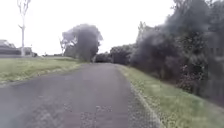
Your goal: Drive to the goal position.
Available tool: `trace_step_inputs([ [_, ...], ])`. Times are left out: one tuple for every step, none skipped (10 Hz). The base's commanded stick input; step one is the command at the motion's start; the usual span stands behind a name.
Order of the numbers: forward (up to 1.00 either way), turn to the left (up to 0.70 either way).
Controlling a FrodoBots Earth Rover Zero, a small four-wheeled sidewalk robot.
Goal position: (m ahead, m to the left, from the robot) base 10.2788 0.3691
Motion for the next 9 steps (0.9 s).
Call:
trace_step_inputs([
  [0.70,0.00],
  [0.70,0.02],
  [0.70,0.02],
  [0.70,0.00],
  [0.70,0.00],
  [0.70,0.00],
  [0.70,0.00],
  [0.70,0.00],
  [0.70,0.00],
])
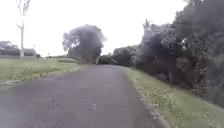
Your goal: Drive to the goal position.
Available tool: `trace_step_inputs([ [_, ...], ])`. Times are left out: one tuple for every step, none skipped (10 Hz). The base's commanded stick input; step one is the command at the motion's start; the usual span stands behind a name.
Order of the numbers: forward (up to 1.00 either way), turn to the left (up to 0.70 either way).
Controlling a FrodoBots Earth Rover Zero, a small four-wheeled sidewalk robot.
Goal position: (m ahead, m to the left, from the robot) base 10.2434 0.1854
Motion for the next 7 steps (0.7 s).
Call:
trace_step_inputs([
  [0.70,0.00],
  [0.70,0.00],
  [0.70,0.00],
  [0.70,0.00],
  [0.70,0.00],
  [0.70,0.00],
  [0.70,0.00],
])
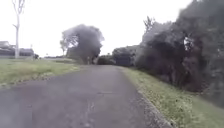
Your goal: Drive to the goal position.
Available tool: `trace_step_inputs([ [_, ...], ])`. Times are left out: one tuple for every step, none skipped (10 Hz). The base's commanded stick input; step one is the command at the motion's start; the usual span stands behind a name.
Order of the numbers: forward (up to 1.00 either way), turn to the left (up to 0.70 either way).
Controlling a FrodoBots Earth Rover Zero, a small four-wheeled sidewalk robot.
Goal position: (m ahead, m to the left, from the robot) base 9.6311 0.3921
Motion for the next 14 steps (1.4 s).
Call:
trace_step_inputs([
  [0.70,0.00],
  [0.70,0.00],
  [0.70,0.00],
  [0.70,0.03],
  [0.70,0.07],
  [0.70,0.30],
  [0.70,0.35],
  [0.70,0.35],
  [0.70,0.35],
  [0.70,0.02],
  [0.70,0.00],
  [0.70,0.00],
  [0.70,0.00],
  [0.70,0.00],
])
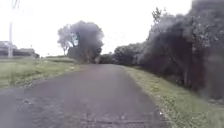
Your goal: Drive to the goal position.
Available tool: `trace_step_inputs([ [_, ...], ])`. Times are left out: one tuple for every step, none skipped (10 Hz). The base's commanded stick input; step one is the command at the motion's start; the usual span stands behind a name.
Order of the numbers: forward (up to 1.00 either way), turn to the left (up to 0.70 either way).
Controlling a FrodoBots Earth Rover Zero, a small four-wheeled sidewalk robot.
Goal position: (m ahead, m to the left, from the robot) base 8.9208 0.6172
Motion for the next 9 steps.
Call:
trace_step_inputs([
  [0.70,0.00],
  [0.70,0.00],
  [0.70,0.00],
  [0.70,0.04],
  [0.70,0.04],
  [0.70,0.09],
  [0.70,0.06],
  [0.70,0.04],
  [0.70,0.00],
])
